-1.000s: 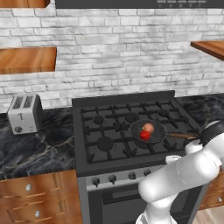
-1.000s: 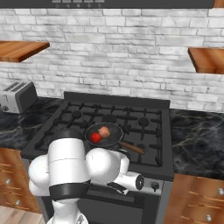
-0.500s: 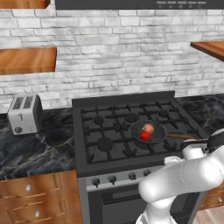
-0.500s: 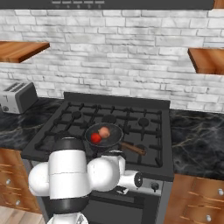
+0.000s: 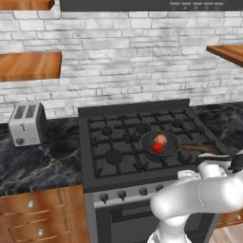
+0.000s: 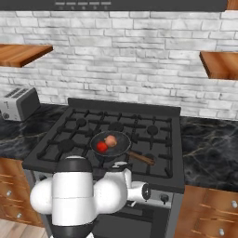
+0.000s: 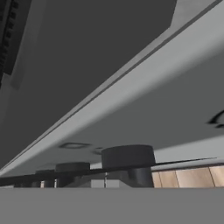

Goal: Place the pan on the front center burner on the stove. Then place the tomato and the onion in the pan and turn on the front center burner.

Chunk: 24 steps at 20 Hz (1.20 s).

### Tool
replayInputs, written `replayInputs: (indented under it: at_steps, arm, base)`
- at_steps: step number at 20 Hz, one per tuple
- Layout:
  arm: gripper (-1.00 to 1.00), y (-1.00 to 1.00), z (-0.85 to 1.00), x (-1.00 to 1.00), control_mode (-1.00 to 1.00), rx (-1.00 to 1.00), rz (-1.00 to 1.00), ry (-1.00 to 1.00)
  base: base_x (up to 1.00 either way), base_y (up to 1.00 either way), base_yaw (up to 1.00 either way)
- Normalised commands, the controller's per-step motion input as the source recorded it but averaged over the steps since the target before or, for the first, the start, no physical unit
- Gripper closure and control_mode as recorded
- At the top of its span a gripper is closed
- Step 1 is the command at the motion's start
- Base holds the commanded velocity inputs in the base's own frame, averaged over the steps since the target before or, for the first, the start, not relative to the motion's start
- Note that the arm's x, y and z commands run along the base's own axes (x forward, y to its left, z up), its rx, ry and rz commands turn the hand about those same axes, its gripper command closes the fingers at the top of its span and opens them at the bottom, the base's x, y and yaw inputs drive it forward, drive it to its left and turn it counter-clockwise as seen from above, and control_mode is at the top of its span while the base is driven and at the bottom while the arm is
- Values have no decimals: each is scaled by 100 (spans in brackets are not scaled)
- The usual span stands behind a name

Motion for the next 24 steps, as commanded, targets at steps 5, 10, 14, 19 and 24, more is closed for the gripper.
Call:
replayInputs:
  at_steps: [5, 10, 14, 19, 24]
  arm:
    - [100, 100, -40, -31, -100, -61, -15, -2]
    - [100, 100, -43, -31, -100, -81, -17, -9]
    - [100, 100, -52, -30, -100, -97, -16, -23]
    - [100, 100, -45, -22, -100, -100, -15, -34]
    - [100, 100, -43, -48, -100, -100, -2, -58]
  base:
    - [0, 0, 0]
    - [0, 0, 0]
    - [0, 0, 0]
    - [0, 0, 0]
    - [0, 0, 0]
